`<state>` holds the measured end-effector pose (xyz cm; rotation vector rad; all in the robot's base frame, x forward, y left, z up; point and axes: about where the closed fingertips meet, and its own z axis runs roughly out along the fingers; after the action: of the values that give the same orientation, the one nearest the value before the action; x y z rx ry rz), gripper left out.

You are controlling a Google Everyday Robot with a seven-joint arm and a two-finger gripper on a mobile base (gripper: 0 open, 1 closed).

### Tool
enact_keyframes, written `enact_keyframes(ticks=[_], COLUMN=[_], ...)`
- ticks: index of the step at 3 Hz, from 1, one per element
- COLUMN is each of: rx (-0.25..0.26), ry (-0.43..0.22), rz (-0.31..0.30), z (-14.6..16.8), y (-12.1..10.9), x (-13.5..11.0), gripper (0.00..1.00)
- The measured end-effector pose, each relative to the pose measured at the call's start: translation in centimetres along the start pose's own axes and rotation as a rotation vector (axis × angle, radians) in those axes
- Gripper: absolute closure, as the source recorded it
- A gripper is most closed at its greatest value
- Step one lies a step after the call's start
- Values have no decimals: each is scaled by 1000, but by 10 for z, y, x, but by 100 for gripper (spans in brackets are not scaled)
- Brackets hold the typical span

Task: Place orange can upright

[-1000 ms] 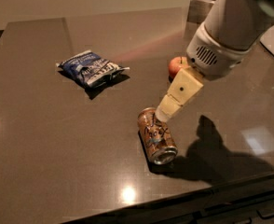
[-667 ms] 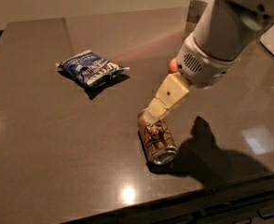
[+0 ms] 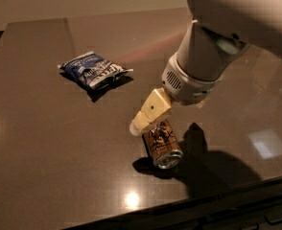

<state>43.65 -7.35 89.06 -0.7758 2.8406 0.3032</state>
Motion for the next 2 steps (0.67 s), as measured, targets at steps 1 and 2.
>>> enact_keyframes(ticks=[1,2], rx=[-6,-5], ry=[16,30], rz=[22,36], z=[15,27], y=[9,16], x=[-3,-9], gripper=[0,0])
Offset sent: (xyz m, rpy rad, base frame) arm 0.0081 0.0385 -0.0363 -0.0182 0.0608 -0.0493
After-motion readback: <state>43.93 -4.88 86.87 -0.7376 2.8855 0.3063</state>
